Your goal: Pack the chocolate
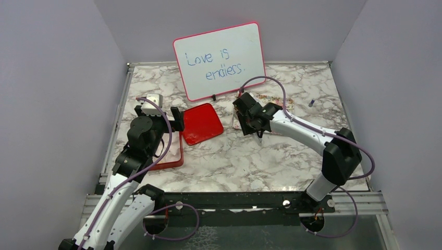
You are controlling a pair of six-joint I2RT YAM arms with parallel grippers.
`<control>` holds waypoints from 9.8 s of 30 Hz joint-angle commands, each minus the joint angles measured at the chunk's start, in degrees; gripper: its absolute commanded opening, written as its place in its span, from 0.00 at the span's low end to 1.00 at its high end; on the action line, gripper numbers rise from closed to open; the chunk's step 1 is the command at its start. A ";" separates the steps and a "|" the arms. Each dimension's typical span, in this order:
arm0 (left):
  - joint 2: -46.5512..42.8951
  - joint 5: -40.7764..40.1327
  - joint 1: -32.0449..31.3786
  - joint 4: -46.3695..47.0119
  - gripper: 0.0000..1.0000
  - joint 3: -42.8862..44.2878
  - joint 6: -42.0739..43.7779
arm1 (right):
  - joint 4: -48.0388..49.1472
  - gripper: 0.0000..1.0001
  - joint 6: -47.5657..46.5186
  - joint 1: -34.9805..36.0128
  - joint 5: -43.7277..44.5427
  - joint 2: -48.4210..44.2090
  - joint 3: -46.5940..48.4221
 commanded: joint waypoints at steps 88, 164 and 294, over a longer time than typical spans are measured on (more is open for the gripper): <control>-8.32 -8.60 -0.23 -1.62 0.99 6.71 -1.91 | 11.25 0.28 -1.23 23.69 -23.13 1.02 6.52; -8.12 -5.81 -0.20 -0.21 0.99 2.19 -3.61 | 2.52 0.38 -0.05 27.92 -5.26 -0.93 11.41; -5.30 -5.49 -0.23 -2.97 0.99 4.00 -3.16 | -1.93 0.32 -8.91 -2.46 -4.75 -10.23 2.06</control>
